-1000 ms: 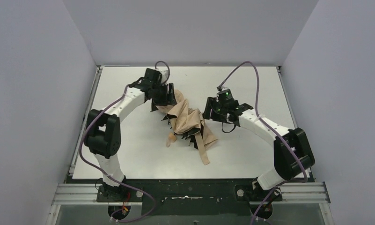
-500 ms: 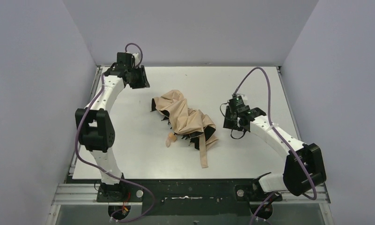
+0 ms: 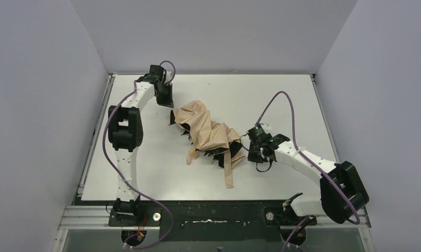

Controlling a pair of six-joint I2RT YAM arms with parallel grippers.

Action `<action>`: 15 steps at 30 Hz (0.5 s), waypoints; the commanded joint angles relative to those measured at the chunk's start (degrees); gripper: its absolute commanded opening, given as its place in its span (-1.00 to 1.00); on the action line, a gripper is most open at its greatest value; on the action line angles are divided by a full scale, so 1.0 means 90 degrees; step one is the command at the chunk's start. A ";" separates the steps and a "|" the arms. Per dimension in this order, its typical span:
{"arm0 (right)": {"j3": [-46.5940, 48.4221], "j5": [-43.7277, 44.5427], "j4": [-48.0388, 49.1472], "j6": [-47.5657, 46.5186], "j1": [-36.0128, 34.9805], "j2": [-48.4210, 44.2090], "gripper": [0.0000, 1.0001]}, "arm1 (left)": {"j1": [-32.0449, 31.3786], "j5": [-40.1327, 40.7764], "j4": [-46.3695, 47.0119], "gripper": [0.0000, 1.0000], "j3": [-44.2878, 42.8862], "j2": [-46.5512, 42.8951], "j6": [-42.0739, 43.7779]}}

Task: Put away the umbrella

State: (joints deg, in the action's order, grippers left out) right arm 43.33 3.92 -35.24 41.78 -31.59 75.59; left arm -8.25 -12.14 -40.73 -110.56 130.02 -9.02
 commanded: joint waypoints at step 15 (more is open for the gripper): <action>0.0106 -0.0733 0.2046 0.0821 -0.0529 0.1289 -0.83 | -0.0809 0.0315 -0.0647 -1.00 0.0539 -0.0041 0.0362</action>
State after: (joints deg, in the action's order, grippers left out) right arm 42.89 -0.71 -23.40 47.46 -35.11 85.17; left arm -13.10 -9.17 -44.31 -111.18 134.39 -5.61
